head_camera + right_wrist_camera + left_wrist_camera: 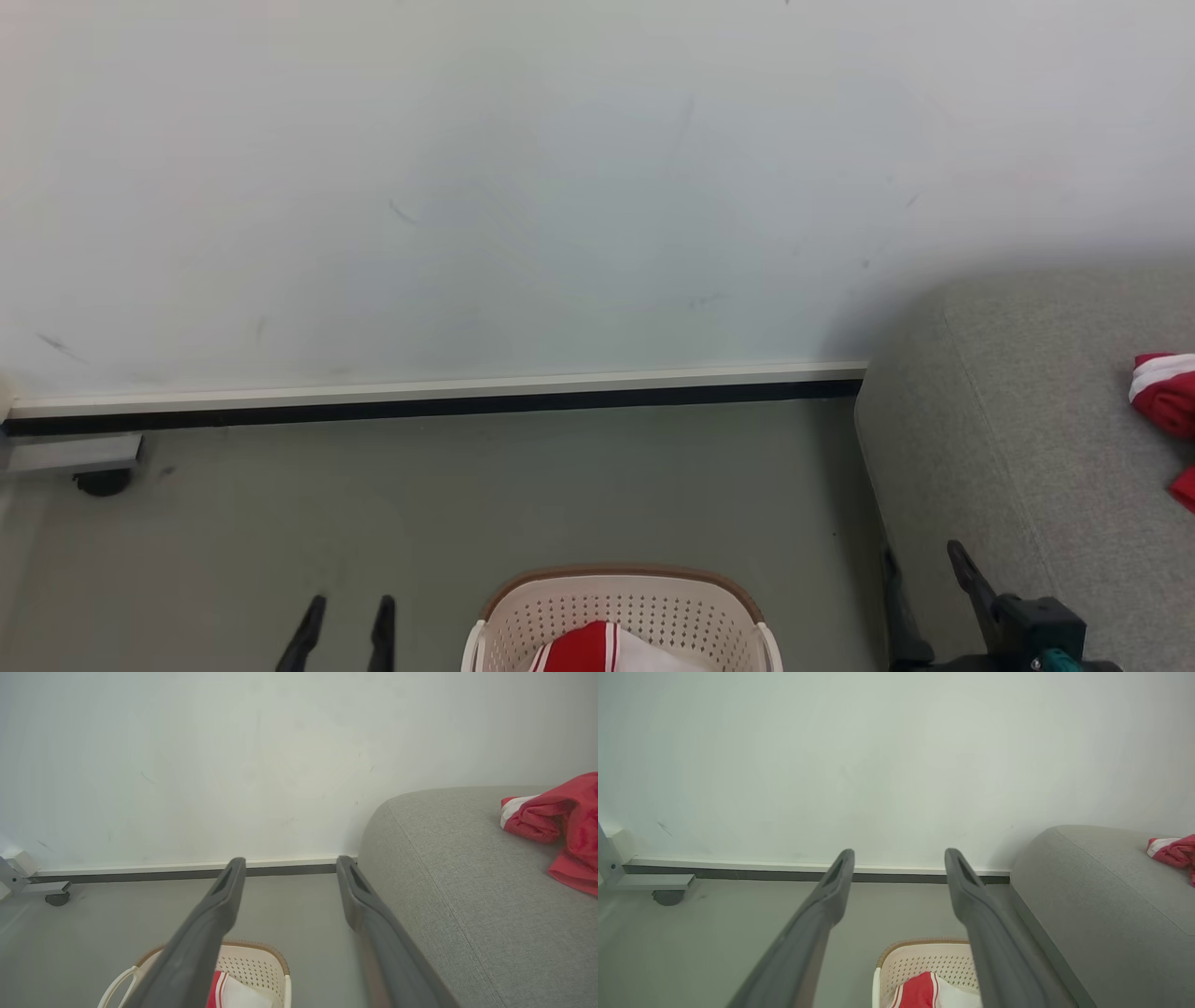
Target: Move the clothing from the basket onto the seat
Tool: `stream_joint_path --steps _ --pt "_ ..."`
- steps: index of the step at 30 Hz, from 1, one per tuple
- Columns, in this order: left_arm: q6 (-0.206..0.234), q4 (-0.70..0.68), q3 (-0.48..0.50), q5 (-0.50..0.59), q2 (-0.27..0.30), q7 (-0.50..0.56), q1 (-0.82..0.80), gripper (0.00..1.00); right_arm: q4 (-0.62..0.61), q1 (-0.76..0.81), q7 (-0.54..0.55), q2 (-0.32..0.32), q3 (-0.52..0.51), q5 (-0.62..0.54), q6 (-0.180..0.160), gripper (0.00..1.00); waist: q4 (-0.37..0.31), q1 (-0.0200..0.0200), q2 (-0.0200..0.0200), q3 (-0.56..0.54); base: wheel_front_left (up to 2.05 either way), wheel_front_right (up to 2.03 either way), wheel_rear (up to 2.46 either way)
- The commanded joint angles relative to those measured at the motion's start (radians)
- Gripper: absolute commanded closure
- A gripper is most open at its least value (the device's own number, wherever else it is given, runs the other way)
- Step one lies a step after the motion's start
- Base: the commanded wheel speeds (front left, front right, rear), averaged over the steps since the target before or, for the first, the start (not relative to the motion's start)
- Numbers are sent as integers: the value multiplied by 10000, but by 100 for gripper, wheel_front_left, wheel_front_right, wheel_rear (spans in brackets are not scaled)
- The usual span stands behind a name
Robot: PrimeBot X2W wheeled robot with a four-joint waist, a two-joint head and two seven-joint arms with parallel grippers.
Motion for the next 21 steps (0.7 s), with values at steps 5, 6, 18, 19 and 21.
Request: stream_joint_path --steps 5,6,18,19,21 --pt "-115 315 -514 29 -10 -42 -385 0 -108 -247 32 -172 109 70 -3 0 -130 -1 -1 236 0 0 0" --pt "-136 402 -641 27 -14 -43 -452 0 -150 -303 44 -217 117 81 -3 0 -192 -1 -1 298 0 0 0" --pt "-105 2580 -1887 -29 -14 -37 -2155 0 -1111 -652 417 -237 443 -120 -3 0 -1726 -1 -1 2014 0 0 0" --pt "-125 2857 -1951 -71 -12 -18 -2355 0 -1252 -709 414 -213 441 -145 -3 0 -1893 -1 -1 2216 0 0 0" --pt "-218 3368 -2041 -215 -10 -12 -2846 0 -1459 -816 399 -142 473 -176 -3 0 -2245 -1 -1 2666 0 0 0"
